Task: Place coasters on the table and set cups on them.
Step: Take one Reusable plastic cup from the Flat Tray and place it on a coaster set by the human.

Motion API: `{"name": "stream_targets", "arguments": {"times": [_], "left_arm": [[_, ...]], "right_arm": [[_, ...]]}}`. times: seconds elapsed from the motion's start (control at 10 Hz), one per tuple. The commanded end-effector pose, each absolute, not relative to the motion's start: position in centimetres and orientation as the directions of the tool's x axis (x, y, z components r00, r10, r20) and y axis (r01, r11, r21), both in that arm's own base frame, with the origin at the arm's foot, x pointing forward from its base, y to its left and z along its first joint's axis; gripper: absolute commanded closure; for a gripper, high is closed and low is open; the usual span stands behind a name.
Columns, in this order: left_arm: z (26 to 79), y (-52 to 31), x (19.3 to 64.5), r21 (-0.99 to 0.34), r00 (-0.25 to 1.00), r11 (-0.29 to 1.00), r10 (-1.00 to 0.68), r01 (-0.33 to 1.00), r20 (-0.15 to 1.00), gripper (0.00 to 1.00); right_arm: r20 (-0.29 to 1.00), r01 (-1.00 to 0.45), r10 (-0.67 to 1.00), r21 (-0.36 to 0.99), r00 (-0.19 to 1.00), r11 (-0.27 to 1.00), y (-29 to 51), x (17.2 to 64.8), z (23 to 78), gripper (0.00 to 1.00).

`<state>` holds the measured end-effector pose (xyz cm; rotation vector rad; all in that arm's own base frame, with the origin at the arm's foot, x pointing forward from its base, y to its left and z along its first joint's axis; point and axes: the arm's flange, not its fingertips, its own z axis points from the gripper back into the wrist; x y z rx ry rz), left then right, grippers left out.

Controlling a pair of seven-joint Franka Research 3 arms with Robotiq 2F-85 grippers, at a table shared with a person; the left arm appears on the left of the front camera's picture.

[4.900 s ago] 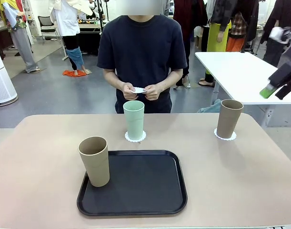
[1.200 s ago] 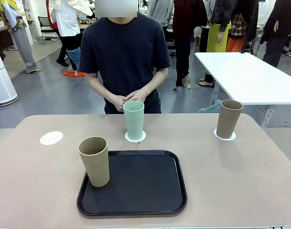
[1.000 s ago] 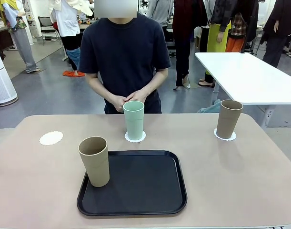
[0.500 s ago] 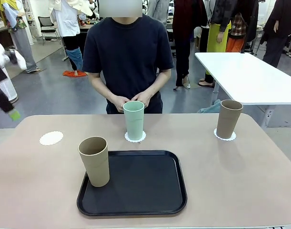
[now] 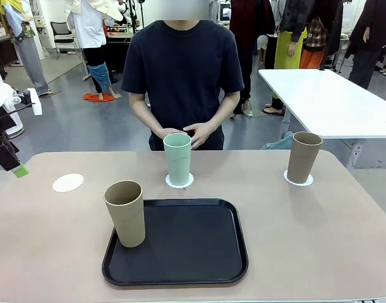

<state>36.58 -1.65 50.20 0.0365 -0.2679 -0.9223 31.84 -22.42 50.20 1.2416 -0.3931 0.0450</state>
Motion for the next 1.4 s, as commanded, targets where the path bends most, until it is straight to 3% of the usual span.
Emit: {"name": "stream_targets", "arguments": {"times": [0.0,0.1,0.2,0.3,0.4,0.6,0.7,0.8,0.9,1.2,1.3], "left_arm": [[50.6,-1.7,37.1,0.145,0.593,0.620,-0.782,0.771,0.194,0.00],[50.2,-1.6,36.6,0.145,0.573,0.606,-0.791,0.782,0.213,0.00],[50.4,-1.3,39.0,-0.080,0.466,0.461,-0.848,0.884,0.252,0.00],[49.9,-0.7,40.2,-0.261,0.397,0.316,-0.841,0.912,0.368,0.00],[49.0,0.1,41.0,-0.361,0.371,0.206,-0.796,0.909,0.478,0.00],[48.2,0.7,42.8,-0.373,0.187,-0.102,-0.727,0.922,0.661,0.00],[46.9,1.0,42.2,-0.262,0.069,-0.190,-0.673,0.946,0.736,0.00],[45.8,0.5,42.5,-0.126,0.000,-0.169,-0.596,0.977,0.803,0.00],[44.7,0.2,42.6,-0.059,0.012,-0.066,-0.559,0.996,0.829,0.00],[42.8,-0.1,42.6,0.021,0.074,0.185,-0.488,0.983,0.870,0.00],[42.7,-0.4,42.4,0.019,0.089,0.210,-0.491,0.977,0.867,0.00]], "right_arm": [[0.324,-0.257,-0.176,0.911,0.929,0.322,-22.5,31.9,50.3,0.00],[0.324,-0.257,-0.176,0.911,0.929,0.322,-22.5,31.9,50.3,0.00],[0.324,-0.257,-0.176,0.911,0.929,0.322,-22.5,31.9,50.3,0.00],[0.324,-0.257,-0.176,0.911,0.929,0.322,-22.5,31.9,50.3,0.00],[0.324,-0.257,-0.176,0.911,0.929,0.322,-22.5,31.9,50.3,0.00],[0.324,-0.257,-0.176,0.911,0.929,0.322,-22.5,31.9,50.3,0.00],[0.324,-0.257,-0.176,0.911,0.929,0.322,-22.5,31.9,50.3,0.00],[0.324,-0.257,-0.176,0.911,0.929,0.322,-22.5,31.9,50.3,0.00],[0.324,-0.257,-0.176,0.911,0.929,0.322,-22.5,31.9,50.3,0.00],[0.324,-0.257,-0.176,0.911,0.929,0.322,-22.5,31.9,50.3,0.00],[0.324,-0.257,-0.176,0.911,0.929,0.322,-22.5,31.9,50.3,0.00]]}}
